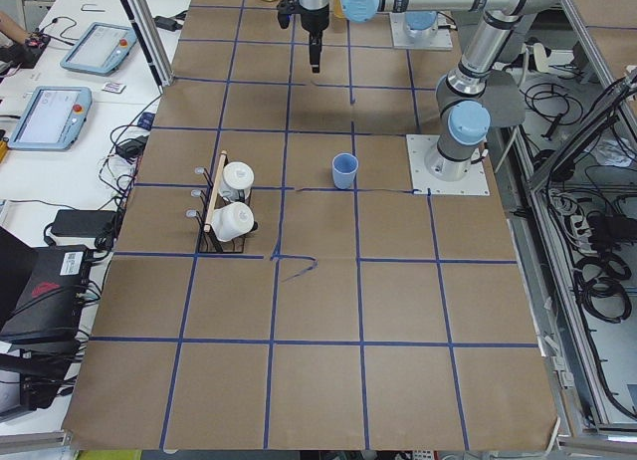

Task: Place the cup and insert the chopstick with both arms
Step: 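Lower left gripper onto blue cup while right gripper descends to chopstick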

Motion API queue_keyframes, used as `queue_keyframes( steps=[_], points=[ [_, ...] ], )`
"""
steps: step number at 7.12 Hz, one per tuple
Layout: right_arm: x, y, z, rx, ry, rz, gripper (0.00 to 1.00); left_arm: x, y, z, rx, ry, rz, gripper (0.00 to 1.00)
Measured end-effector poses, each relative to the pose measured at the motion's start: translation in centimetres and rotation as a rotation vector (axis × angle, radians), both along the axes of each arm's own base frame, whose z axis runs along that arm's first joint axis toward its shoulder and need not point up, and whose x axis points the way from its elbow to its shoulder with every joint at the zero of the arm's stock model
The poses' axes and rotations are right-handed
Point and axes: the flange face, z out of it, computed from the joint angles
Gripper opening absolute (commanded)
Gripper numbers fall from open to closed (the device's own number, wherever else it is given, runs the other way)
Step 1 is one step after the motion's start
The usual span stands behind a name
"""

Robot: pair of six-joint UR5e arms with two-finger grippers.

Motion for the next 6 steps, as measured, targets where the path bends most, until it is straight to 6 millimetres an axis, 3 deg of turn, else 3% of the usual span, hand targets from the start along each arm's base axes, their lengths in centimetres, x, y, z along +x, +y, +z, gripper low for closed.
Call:
queue_keyframes(
  steps=[1, 3, 6],
  points=[
    [-0.7, 0.5, -1.2, 0.029, -0.007, -0.023, 0.61, 2.5, 0.1, -2.2, 0.035, 0.002, -0.037, 1.0],
    [-1.0, 0.9, -2.9, 0.065, -0.018, -0.038, 0.48, 8.5, 0.5, -6.5, 0.076, 0.006, -0.082, 1.0],
    [-1.1, 0.7, -3.9, 0.088, -0.027, -0.042, 0.45, 12.6, 1.8, -11.5, 0.049, -0.011, -0.095, 1.0]
  ],
)
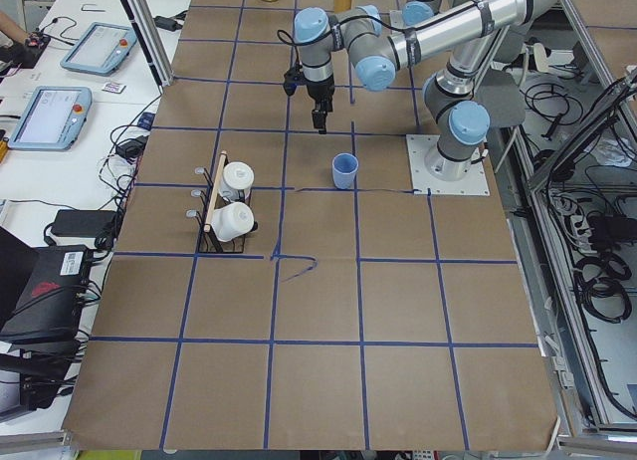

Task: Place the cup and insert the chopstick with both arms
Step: 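Lower left gripper onto blue cup while right gripper descends to chopstick, then grasp blue cup with left gripper while right gripper pinches pink chopstick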

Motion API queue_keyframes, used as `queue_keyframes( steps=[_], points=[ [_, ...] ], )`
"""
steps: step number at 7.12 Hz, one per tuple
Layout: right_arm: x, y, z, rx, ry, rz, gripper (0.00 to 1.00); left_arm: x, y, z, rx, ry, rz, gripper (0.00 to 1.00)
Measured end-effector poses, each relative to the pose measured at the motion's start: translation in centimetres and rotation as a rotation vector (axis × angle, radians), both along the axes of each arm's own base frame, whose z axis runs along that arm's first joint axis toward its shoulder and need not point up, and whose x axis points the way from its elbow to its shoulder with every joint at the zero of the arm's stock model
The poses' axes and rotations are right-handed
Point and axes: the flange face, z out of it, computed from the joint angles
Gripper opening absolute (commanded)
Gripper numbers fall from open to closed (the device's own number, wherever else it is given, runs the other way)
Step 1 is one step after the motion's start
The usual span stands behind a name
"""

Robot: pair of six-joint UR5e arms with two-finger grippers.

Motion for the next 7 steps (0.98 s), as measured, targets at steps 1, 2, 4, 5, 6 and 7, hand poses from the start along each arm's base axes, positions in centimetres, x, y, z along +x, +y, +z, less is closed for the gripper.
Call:
queue_keyframes(
  steps=[1, 2, 4, 5, 6, 7],
  points=[
    [0.0, 0.0, 0.2, -0.002, 0.005, -0.007, 0.44, 0.5, 0.9, -2.1, -0.004, -0.006, 0.049, 1.0],
    [0.0, -0.1, 0.4, -0.004, 0.011, -0.02, 0.41, 0.6, 1.9, -3.6, 0.004, -0.015, 0.096, 0.99],
    [0.0, -0.1, 0.5, -0.006, 0.014, -0.034, 0.26, 0.8, 3.6, -5.3, 0.038, -0.068, 0.166, 0.98],
    [0.0, -0.1, 0.5, -0.007, 0.013, -0.036, 0.17, 0.8, 4.4, -6.4, 0.054, -0.079, 0.181, 0.89],
    [0.1, -0.2, 0.5, -0.008, 0.013, -0.037, 0.15, 0.7, 4.8, -7.2, 0.061, -0.084, 0.188, 0.6],
    [0.0, -0.2, 0.6, -0.01, 0.013, -0.038, 0.13, 0.7, 4.9, -7.7, 0.068, -0.084, 0.188, 0.24]
  ],
)
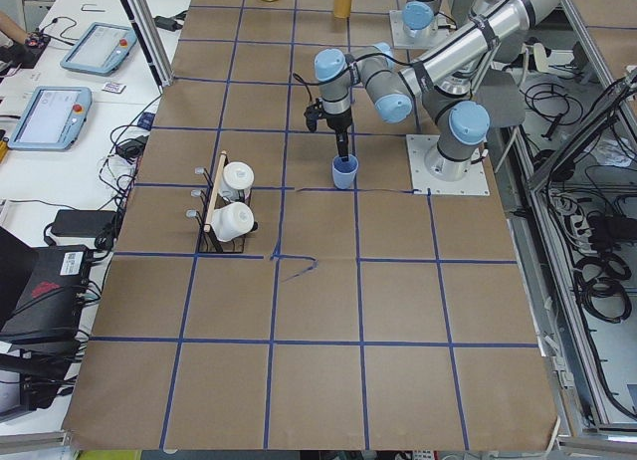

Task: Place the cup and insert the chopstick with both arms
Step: 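Grasp blue cup with left gripper while right gripper pinches pink chopstick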

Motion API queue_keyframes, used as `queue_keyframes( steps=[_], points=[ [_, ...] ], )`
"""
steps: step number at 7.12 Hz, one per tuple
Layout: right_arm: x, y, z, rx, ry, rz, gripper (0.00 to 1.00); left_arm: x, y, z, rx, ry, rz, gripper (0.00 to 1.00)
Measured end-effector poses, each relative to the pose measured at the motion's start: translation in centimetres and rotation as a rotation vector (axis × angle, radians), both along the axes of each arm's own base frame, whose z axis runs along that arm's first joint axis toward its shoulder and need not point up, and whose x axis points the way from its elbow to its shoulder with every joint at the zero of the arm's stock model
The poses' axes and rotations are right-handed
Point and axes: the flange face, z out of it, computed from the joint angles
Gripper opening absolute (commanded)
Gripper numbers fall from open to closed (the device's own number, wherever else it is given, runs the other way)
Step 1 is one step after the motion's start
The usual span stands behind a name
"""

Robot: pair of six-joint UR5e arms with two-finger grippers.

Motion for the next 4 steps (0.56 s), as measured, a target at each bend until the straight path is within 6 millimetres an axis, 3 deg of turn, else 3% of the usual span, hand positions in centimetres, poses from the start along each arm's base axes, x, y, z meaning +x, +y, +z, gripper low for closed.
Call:
queue_keyframes(
  steps=[1, 4],
  points=[
    [-0.01, -0.03, 0.08, -0.002, 0.0, -0.001, 0.11, 0.0, 0.03, -0.25, 0.004, 0.001, -0.003, 0.0],
    [-0.03, -0.03, 0.47, -0.008, 0.004, -0.001, 0.11, 0.35, -0.06, -0.27, 0.003, -0.001, -0.001, 0.0]
  ],
)
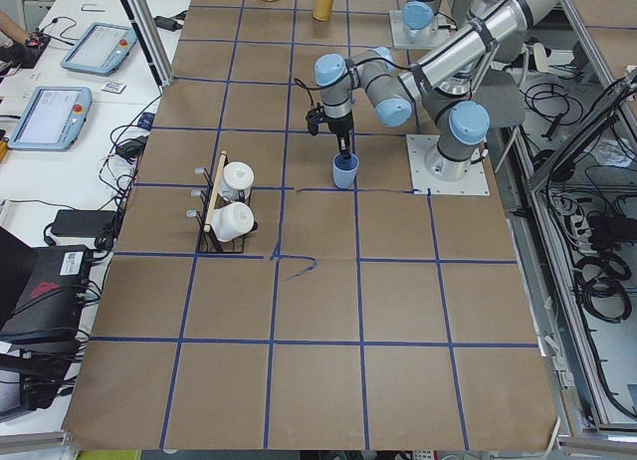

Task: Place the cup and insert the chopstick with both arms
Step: 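Grasp blue cup with left gripper while right gripper pinches pink chopstick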

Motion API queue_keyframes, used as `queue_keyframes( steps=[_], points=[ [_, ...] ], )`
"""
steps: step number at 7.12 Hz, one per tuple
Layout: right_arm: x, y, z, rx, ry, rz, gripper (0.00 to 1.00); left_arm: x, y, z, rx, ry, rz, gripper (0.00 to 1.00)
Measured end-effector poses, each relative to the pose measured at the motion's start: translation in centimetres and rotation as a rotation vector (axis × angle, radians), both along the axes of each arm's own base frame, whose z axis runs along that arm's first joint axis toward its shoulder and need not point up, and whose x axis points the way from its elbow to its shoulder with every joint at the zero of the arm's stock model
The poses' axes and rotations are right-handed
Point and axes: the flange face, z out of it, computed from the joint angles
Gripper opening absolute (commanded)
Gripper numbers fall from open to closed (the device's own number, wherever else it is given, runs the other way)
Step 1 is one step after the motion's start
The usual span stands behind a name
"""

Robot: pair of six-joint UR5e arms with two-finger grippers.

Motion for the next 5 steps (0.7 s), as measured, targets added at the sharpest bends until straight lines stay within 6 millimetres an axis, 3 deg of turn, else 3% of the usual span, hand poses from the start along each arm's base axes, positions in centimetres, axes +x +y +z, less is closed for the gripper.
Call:
queue_keyframes(
  steps=[3, 5],
  points=[
    [-0.4, -0.5, 2.1, 0.013, -0.001, -0.001, 0.05, 0.4, -0.6, 1.2, -0.028, -0.023, 0.038, 0.0],
    [-0.7, -0.5, 2.9, 0.036, -0.013, -0.011, 0.04, -0.1, -3.4, 4.2, -0.053, -0.022, 0.098, 0.0]
  ],
)
